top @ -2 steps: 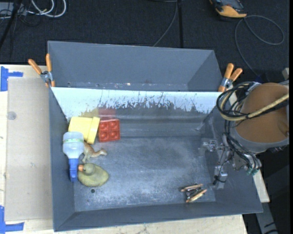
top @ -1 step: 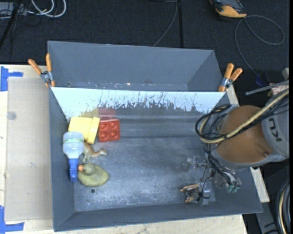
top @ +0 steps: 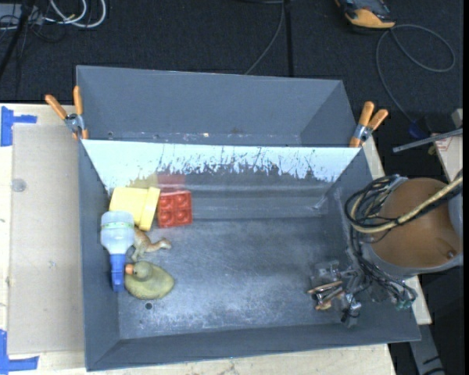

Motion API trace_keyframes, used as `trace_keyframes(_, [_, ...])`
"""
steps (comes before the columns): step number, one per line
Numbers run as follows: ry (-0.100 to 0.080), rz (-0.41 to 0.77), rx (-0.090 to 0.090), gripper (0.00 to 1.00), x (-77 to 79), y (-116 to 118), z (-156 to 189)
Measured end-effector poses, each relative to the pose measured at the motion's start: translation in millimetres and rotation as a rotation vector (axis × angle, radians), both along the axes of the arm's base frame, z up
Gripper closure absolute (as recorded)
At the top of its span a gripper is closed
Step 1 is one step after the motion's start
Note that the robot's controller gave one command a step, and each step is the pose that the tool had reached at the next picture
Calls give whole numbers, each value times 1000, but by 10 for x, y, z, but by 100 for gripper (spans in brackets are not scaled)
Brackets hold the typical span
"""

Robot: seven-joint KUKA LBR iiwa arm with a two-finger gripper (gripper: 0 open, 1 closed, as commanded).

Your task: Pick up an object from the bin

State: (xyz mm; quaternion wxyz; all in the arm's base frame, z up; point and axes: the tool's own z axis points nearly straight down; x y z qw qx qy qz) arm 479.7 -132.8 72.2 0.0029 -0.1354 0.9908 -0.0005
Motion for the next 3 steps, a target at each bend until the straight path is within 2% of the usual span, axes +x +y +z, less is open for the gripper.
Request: trace_keyframes(3, [0,15,-2,100,9,3,-7])
